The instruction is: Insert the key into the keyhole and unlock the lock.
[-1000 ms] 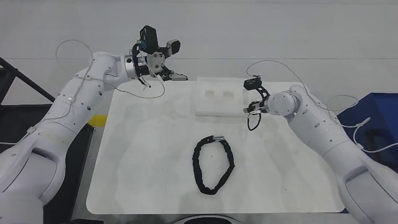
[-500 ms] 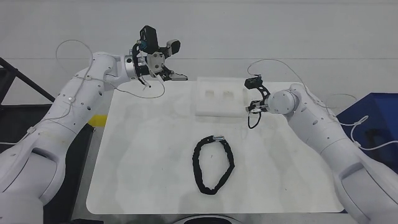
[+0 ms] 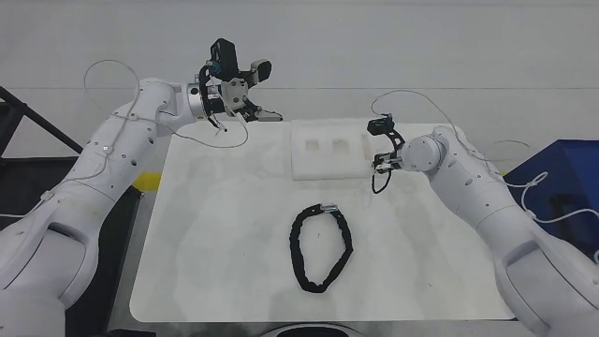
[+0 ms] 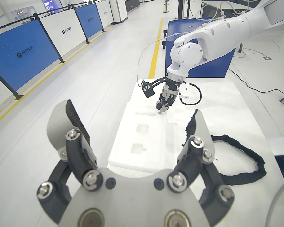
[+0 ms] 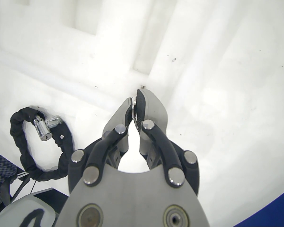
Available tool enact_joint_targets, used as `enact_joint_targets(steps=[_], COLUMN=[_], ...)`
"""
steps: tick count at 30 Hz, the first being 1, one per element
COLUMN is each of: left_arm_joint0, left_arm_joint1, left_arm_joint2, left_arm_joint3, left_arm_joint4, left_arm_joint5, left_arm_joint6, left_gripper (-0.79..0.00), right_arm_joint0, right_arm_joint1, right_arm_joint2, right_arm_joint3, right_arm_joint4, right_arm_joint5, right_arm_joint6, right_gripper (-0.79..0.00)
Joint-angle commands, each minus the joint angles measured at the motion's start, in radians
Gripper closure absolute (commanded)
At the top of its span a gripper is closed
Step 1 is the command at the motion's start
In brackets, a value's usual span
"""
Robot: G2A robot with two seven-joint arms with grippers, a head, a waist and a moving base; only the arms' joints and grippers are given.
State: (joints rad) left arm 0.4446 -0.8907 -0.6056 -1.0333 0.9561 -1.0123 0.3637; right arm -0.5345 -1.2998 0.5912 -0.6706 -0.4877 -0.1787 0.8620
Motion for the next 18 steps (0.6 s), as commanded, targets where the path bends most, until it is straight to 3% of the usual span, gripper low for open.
enact_joint_targets(steps=[1,10,18], left_arm_joint0=[0.000,0.000,0.000], left_arm_joint1=[0.000,0.000,0.000], left_arm_joint2=[0.000,0.000,0.000], left_arm_joint3=[0.000,0.000,0.000], left_arm_joint4=[0.000,0.000,0.000], left_arm_joint5=[0.000,0.000,0.000], left_arm_joint6=[0.000,0.000,0.000], left_gripper=[-0.785,-0.785,-0.785], right_arm_joint0=[0.006,0.039,0.041], right_arm_joint1=[-0.002,0.011,0.057], right_arm_joint2=[0.004,0.040,0.141], right_arm_joint3=[0.009,-0.014,-0.099], right_arm_joint4=[-0.002,-0.035,0.031], right_arm_joint5=[-0.002,-0.028,-0.111], right_arm_joint6=[-0.001,0.037,0.132], right_gripper=[0.000,0.000,0.000])
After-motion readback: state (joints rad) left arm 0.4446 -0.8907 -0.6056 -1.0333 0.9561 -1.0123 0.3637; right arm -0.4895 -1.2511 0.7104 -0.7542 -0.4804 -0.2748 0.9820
